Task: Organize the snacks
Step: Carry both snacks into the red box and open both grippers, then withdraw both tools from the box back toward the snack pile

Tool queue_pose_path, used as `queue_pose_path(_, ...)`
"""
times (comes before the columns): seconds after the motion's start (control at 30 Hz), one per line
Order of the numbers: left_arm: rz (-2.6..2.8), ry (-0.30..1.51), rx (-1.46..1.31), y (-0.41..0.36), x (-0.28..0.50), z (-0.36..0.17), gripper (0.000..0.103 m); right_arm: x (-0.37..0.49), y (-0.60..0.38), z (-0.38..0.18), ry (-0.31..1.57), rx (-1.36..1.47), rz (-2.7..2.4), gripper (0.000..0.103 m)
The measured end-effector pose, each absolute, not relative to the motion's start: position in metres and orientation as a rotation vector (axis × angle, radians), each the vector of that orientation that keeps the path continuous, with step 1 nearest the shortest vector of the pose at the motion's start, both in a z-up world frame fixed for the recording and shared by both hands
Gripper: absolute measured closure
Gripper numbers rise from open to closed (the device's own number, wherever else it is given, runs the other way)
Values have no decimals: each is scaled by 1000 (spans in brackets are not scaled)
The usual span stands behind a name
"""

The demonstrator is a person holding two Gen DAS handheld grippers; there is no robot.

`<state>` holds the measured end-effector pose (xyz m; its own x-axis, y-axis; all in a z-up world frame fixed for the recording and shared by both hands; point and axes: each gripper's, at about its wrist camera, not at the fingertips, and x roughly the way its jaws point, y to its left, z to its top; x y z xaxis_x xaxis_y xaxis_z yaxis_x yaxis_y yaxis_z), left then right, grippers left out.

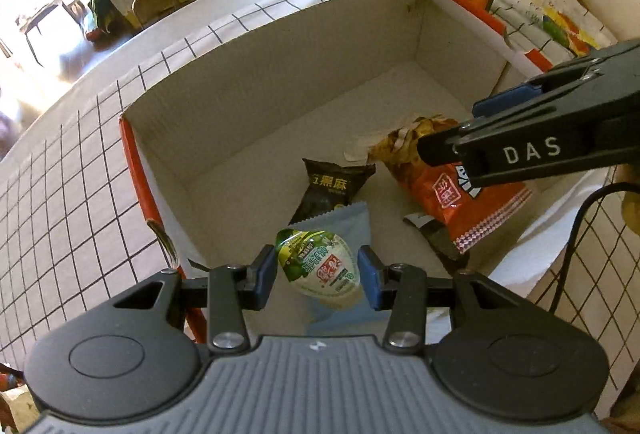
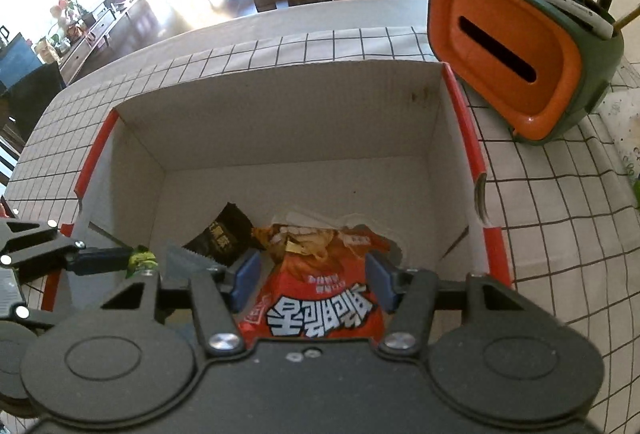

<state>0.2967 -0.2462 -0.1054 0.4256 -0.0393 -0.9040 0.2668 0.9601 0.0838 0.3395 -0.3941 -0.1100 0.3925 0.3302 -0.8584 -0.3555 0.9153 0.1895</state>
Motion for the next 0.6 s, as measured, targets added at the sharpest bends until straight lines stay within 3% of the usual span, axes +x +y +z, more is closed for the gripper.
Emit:
queue_pose_path(0.2,-189,1098,232,-247,293,-101,58,339,-396,-109,1081,-21,439,45)
queue_pose_path(0.3,-190,1085,224,-245,292,-98,49,337,-398,-106,1076,-15,435,44)
queue_pose_path(0.5,-193,1046,204,-240,282,-88,46,330,-400,-98,1056,-1,433,42)
queue_pose_path(0.6,-186,1015,196,-233,274,-80,39,324,-399,-91,1042,4,433,41)
